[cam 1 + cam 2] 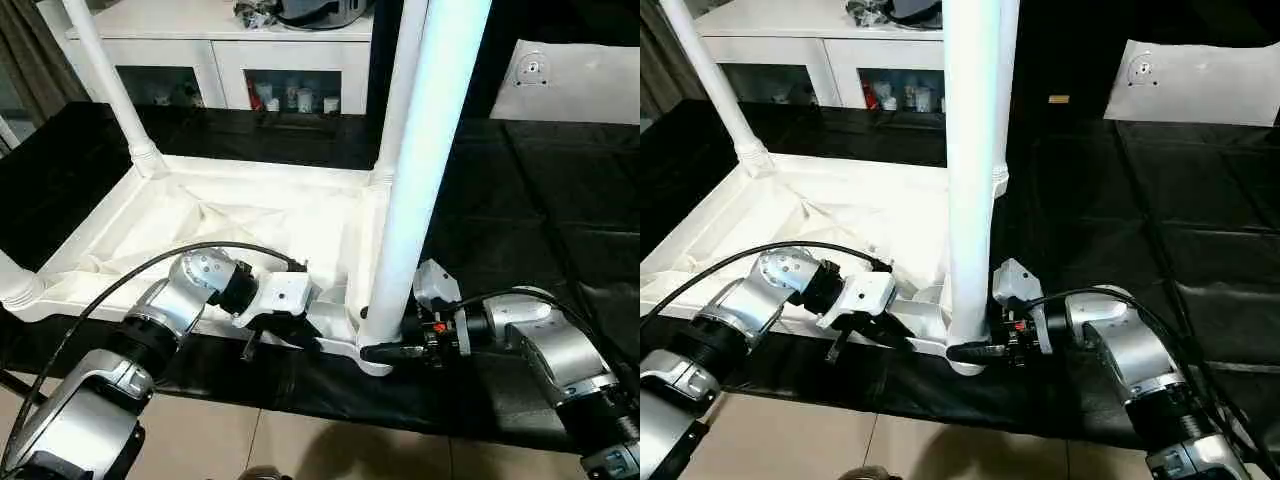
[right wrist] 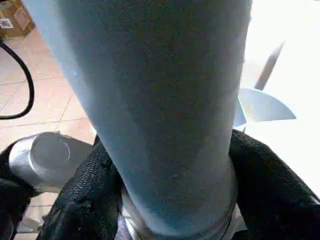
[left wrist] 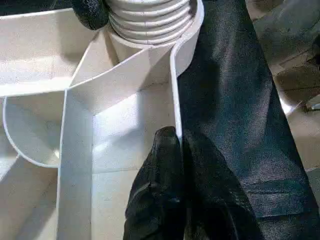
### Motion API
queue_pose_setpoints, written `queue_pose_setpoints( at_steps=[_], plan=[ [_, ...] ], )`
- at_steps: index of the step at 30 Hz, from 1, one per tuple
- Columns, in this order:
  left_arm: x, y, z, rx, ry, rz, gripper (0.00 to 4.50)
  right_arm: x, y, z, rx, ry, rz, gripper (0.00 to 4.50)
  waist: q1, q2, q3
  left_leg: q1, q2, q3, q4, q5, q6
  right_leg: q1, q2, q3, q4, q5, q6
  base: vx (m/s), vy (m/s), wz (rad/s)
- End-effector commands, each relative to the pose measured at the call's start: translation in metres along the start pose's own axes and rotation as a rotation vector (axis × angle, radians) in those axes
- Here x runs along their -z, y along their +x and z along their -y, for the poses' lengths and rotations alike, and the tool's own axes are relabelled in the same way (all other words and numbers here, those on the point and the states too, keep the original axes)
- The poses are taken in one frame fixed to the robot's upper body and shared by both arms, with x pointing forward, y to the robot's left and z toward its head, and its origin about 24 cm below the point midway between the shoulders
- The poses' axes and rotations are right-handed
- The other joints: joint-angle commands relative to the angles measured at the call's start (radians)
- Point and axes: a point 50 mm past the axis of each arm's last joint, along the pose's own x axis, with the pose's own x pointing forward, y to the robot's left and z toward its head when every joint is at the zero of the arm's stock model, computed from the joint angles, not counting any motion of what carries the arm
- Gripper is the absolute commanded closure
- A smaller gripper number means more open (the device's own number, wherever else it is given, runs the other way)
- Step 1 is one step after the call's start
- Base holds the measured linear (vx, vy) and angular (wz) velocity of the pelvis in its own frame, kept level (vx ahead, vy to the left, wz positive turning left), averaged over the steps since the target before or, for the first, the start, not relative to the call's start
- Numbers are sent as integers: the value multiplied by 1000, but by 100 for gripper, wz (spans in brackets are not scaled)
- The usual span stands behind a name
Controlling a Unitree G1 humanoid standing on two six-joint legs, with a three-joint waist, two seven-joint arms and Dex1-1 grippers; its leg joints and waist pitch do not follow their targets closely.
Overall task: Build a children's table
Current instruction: Rotate leg to tighten
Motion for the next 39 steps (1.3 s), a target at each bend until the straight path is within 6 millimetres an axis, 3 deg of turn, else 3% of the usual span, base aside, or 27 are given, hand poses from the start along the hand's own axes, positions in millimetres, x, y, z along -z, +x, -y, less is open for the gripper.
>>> queue_pose_setpoints(
  at_steps=[1,4,5,6,7,9,10,11,12,13,15,19,22,23,25,26,30,33,34,35,39],
  plan=[
    [7,6,6,14,-48,-13,450,-1,5,-3,8,11,28,183,-5,-12,-62,0,74,-25,-66,-126,79,51,-94,77,-73,-315,-107,0,0,0],
    [4,10,3,-78,-115,46,450,1,11,-4,102,43,86,183,-9,-15,-58,1,74,-25,-70,-159,68,52,-95,75,-81,-358,-98,0,0,0],
    [4,12,1,-123,-140,56,450,3,14,-3,152,55,104,183,-12,-8,-56,4,76,-26,-72,-177,56,49,-95,75,-86,-389,-91,0,0,0],
    [2,14,-1,-170,-173,77,450,4,18,-2,216,70,124,183,-15,-10,-52,5,74,-27,-74,-193,53,48,-94,73,-92,-415,-86,0,0,0],
    [0,17,-2,-216,-210,101,450,6,22,0,285,88,142,183,-21,-5,-50,11,73,-28,-75,-227,33,44,-95,71,-98,-453,-79,0,0,0],
    [-3,19,-5,-259,-237,130,450,7,25,2,350,109,159,183,-41,-6,-47,11,62,-32,-76,-259,21,46,-92,63,-108,-513,-53,0,0,0],
    [-9,26,-9,-342,-287,162,450,11,32,4,466,172,197,183,-45,-6,-47,11,63,-34,-77,-267,21,47,-91,61,-109,-521,-47,0,0,0],
    [-13,30,-12,-399,-307,170,450,13,36,6,532,210,216,183,-57,3,-44,9,69,-37,-80,-288,13,45,-92,61,-109,-508,-55,0,0,0],
    [-14,31,-13,-423,-317,173,450,14,37,7,559,228,224,183,-65,1,-46,10,71,-39,-81,-302,7,45,-92,60,-110,-505,-56,0,0,0],
    [-17,35,-16,-470,-339,180,450,15,40,8,610,261,238,183,-76,-2,-47,7,65,-40,-80,-314,8,49,-91,58,-110,-500,-53,0,0,0],
    [-29,45,-27,-615,-415,218,450,17,46,16,756,337,259,183,-93,5,-47,4,62,-38,-78,-304,21,47,-91,61,-110,-465,-68,0,0,0],
    [-48,56,-39,-756,-456,266,450,15,50,28,924,419,279,183,-101,1,-50,0,52,-36,-73,-278,43,49,-89,59,-115,-461,-61,0,0,0],
    [-55,60,-42,-773,-450,268,450,11,52,30,948,417,305,183,-106,-1,-51,-6,49,-34,-70,-248,63,51,-86,59,-113,-435,-59,0,0,0],
    [-56,62,-40,-751,-438,256,450,9,52,29,952,401,313,127,-104,3,-52,-7,48,-33,-69,-230,74,51,-87,60,-113,-433,-56,0,0,0],
    [-56,62,-40,-747,-435,248,450,9,52,29,956,393,313,113,-103,3,-55,-8,50,-33,-70,-210,83,51,-86,62,-110,-410,-59,0,0,0],
    [-55,61,-39,-744,-422,226,450,9,51,29,965,388,314,107,-103,10,-55,-11,53,-35,-71,-199,86,52,-86,62,-104,-381,-66,0,0,0],
    [-38,53,-34,-709,-402,145,450,10,40,23,940,315,311,66,-107,7,-57,-15,59,-37,-73,-187,95,57,-85,66,-94,-311,-83,0,0,0],
    [-30,48,-30,-673,-382,119,450,11,31,19,928,280,311,46,-110,6,-55,-15,58,-36,-73,-192,98,58,-87,67,-95,-317,-90,0,0,0],
    [-26,46,-27,-642,-362,113,450,11,26,17,906,256,320,24,-113,-1,-55,-16,57,-34,-72,-197,100,58,-86,67,-98,-332,-88,0,0,0],
    [-22,43,-24,-609,-344,103,450,10,20,15,877,226,324,20,-111,4,-54,-14,56,-34,-72,-203,102,58,-88,67,-99,-353,-84,0,0,0],
    [-7,33,-12,-477,-277,63,450,7,3,8,755,144,321,6,-109,-3,-52,-12,62,-34,-74,-209,107,53,-86,71,-98,-369,-77,0,0,0]
  ],
)
